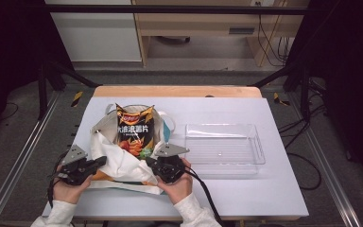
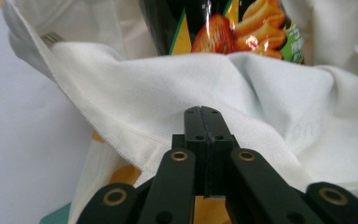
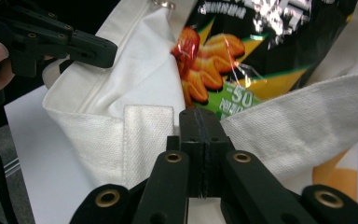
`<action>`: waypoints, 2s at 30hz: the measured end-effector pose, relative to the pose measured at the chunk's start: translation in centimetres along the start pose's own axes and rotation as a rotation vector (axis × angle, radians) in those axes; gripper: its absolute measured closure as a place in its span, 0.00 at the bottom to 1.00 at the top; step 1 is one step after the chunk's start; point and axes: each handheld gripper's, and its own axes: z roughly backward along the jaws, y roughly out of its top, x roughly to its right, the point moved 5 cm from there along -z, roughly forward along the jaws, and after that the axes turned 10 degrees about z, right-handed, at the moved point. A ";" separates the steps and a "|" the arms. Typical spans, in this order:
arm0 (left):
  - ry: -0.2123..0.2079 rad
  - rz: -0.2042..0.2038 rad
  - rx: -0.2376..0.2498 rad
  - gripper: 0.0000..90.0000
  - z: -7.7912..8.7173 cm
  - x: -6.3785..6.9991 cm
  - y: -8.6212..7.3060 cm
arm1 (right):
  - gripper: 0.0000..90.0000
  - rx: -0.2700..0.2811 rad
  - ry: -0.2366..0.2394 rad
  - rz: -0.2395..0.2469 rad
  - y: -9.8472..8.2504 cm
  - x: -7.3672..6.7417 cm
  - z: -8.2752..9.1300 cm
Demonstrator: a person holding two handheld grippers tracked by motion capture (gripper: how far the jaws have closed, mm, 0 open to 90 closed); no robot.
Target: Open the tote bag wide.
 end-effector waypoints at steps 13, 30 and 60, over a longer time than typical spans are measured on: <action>0.020 -0.032 -0.079 1.00 -1.1 0.1 -1.6 | 1.00 -0.042 -0.021 -0.009 -2.8 -0.2 -1.1; 0.032 0.020 0.040 1.00 -2.4 -0.7 3.0 | 1.00 -0.068 -0.013 -0.016 -4.1 -0.6 -1.6; 0.059 -0.038 -0.152 1.00 -2.1 -1.6 -2.1 | 1.00 -0.112 -0.145 0.044 -3.3 0.5 -2.2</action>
